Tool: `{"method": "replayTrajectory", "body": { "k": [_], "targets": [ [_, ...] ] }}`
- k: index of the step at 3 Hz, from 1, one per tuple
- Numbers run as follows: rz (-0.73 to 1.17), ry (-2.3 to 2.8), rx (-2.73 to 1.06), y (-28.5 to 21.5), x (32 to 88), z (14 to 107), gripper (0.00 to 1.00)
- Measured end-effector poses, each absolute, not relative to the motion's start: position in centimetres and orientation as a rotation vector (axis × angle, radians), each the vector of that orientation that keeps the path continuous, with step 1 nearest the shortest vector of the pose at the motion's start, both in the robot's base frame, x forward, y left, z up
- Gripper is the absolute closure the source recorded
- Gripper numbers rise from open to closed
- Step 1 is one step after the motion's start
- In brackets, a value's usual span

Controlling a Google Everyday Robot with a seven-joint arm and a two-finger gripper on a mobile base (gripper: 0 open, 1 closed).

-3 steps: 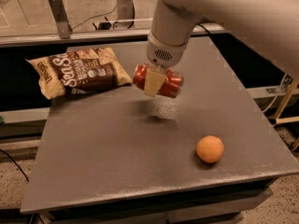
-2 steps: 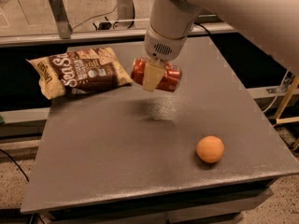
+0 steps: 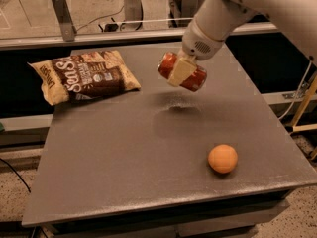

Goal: Place coke can upright

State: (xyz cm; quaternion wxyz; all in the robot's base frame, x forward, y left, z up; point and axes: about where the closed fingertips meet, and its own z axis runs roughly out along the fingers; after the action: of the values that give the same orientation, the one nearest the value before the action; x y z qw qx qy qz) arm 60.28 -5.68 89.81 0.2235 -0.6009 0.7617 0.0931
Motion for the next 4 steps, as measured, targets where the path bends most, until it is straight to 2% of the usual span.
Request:
{"method": "replayTrajectory", "body": {
  "k": [1, 2, 4],
  "targets": [
    [0.552, 1.948, -1.400, -10.5, 64.8, 87.7, 1.00],
    [0.714, 1.789, -1.209, -12.8, 66.7, 86.9, 1.00],
    [0.714, 1.789, -1.209, -12.8, 66.7, 86.9, 1.00]
  ]
}}
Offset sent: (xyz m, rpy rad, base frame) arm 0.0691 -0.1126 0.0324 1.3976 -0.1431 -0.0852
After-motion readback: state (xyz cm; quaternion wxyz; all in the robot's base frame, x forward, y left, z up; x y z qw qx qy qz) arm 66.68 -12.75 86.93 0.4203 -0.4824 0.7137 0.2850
